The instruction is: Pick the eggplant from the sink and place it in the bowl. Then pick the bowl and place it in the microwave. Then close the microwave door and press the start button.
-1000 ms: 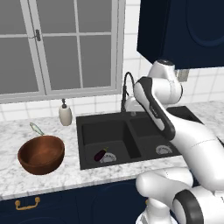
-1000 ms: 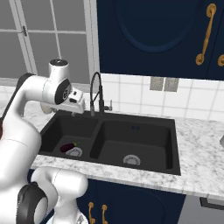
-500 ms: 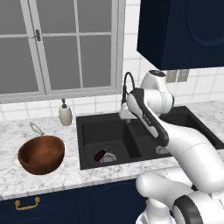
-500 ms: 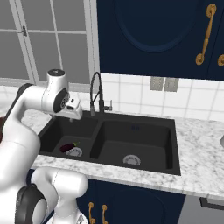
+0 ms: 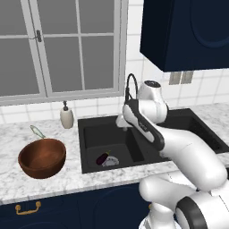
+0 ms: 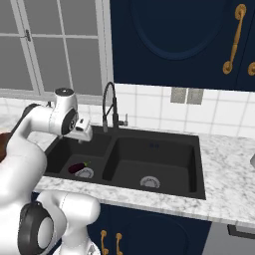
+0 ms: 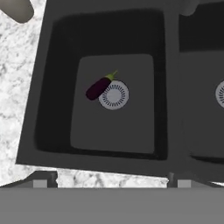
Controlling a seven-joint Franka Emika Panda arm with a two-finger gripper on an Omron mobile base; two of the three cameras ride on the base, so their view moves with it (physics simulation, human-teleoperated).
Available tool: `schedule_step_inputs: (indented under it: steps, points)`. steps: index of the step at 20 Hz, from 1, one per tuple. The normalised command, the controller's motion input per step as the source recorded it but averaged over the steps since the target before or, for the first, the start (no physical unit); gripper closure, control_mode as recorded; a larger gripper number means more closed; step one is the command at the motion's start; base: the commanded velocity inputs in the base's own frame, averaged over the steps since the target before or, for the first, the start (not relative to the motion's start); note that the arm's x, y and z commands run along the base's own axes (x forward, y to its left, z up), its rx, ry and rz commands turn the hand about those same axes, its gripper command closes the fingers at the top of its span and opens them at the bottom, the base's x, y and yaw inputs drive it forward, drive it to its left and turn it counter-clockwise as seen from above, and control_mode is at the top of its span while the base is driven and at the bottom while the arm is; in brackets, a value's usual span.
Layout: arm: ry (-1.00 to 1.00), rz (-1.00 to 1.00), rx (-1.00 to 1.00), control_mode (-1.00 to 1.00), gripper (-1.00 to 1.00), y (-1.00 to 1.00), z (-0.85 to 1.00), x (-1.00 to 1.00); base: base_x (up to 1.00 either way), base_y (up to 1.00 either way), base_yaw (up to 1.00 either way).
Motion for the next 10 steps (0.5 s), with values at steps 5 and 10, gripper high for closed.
schedule_step_inputs:
  steps: [5, 10]
  points:
    - [0.00, -0.06, -0.03, -1.00, -1.00, 0.52, -0.29, 0.22, 0.00, 0.00, 0.00]
    - [0.00, -0.08, -0.03, -1.00, -1.00, 0.42, -0.29, 0.25, 0.00, 0.00, 0.00]
